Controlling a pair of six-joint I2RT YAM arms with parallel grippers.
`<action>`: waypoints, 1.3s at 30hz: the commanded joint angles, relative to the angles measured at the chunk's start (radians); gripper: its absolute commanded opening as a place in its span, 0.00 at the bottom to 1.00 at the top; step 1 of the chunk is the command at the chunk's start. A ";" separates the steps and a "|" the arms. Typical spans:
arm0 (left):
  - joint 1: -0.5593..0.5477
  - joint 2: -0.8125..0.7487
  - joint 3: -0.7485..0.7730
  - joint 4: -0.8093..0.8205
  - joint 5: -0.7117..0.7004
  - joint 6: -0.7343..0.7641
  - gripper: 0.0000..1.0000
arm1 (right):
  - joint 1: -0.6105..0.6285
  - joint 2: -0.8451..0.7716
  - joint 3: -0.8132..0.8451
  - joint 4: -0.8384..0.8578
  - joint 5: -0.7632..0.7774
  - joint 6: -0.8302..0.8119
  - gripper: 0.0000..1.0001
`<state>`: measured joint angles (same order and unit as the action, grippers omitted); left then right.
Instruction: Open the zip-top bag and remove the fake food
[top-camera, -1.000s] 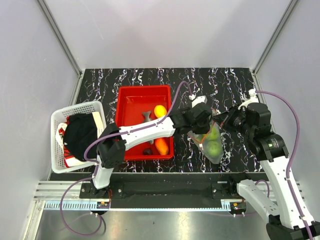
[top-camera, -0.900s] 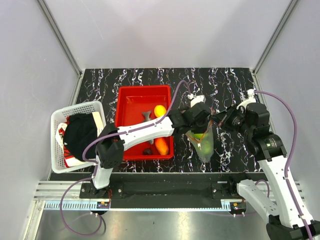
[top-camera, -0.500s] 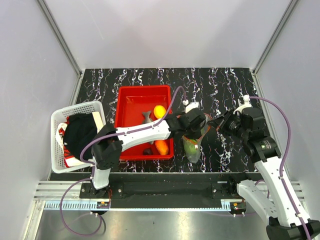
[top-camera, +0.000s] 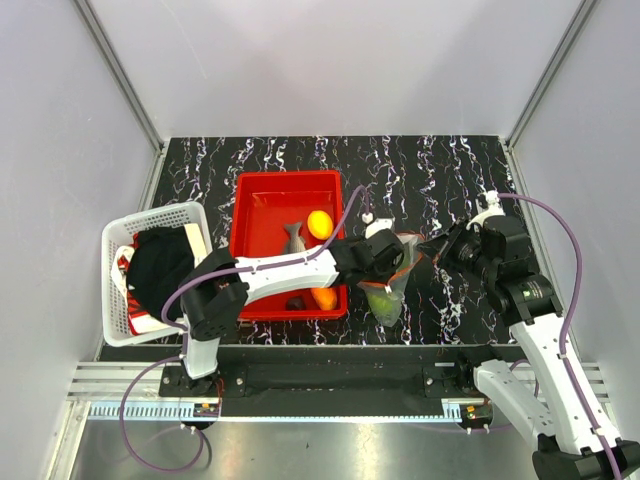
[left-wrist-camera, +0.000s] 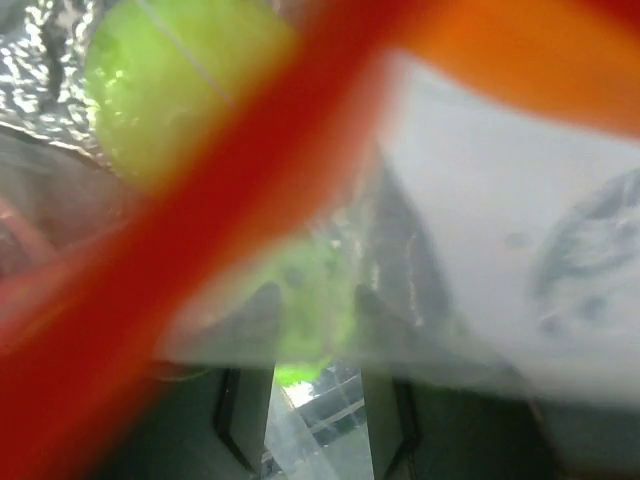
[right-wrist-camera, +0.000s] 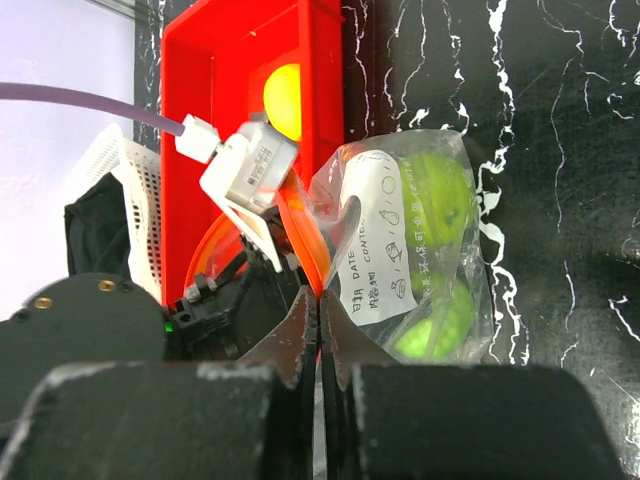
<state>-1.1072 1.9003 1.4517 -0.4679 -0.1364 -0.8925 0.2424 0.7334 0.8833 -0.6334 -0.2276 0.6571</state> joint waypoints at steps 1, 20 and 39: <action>-0.006 -0.032 -0.033 -0.006 -0.012 0.021 0.39 | 0.003 -0.011 0.052 0.001 0.039 -0.034 0.00; -0.043 -0.003 -0.080 0.025 0.032 0.081 0.83 | 0.003 -0.008 0.052 -0.019 0.062 -0.056 0.00; -0.048 -0.155 0.108 -0.075 -0.095 0.320 0.03 | 0.003 -0.026 0.131 -0.100 0.185 -0.205 0.00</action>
<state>-1.1484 1.8545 1.4384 -0.5175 -0.1928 -0.6590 0.2424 0.7216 0.9569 -0.7315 -0.1150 0.5251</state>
